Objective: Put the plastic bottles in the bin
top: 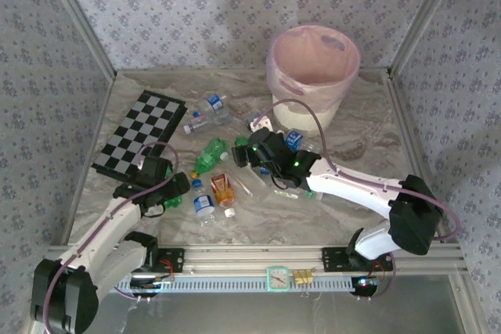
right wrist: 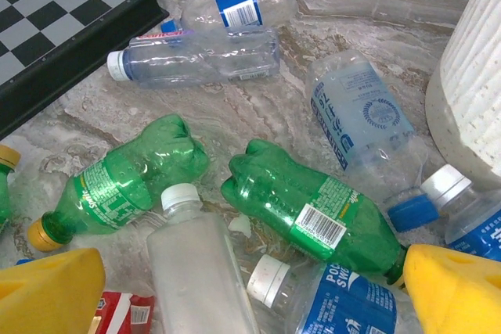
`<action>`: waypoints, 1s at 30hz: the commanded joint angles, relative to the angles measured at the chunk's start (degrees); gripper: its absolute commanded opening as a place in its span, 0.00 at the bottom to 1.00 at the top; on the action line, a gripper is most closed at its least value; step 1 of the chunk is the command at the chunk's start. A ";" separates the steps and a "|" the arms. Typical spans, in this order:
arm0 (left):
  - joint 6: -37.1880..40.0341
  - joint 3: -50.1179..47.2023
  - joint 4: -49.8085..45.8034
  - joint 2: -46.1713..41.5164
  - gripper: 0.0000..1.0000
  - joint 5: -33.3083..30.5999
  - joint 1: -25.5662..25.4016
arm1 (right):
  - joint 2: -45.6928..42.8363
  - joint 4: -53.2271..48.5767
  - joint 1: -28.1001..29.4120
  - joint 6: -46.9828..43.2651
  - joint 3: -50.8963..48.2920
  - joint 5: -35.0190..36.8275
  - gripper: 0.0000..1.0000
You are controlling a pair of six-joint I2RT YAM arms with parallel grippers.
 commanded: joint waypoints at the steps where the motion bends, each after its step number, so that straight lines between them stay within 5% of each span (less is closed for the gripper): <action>1: 0.80 -0.75 2.30 1.07 0.94 0.29 0.31 | 0.21 -3.27 -1.05 3.41 1.73 1.94 1.00; 12: 1.79 -1.68 5.96 2.98 0.73 -1.14 0.31 | -3.18 -3.54 -2.13 6.09 -1.60 3.35 1.00; 26: 2.41 0.73 6.13 10.47 0.67 0.09 0.31 | -10.07 -3.71 -2.49 8.54 -7.40 6.55 1.00; 30: 2.93 1.51 6.20 12.06 0.53 0.64 0.15 | -12.55 -3.37 -3.17 9.19 -9.82 6.48 1.00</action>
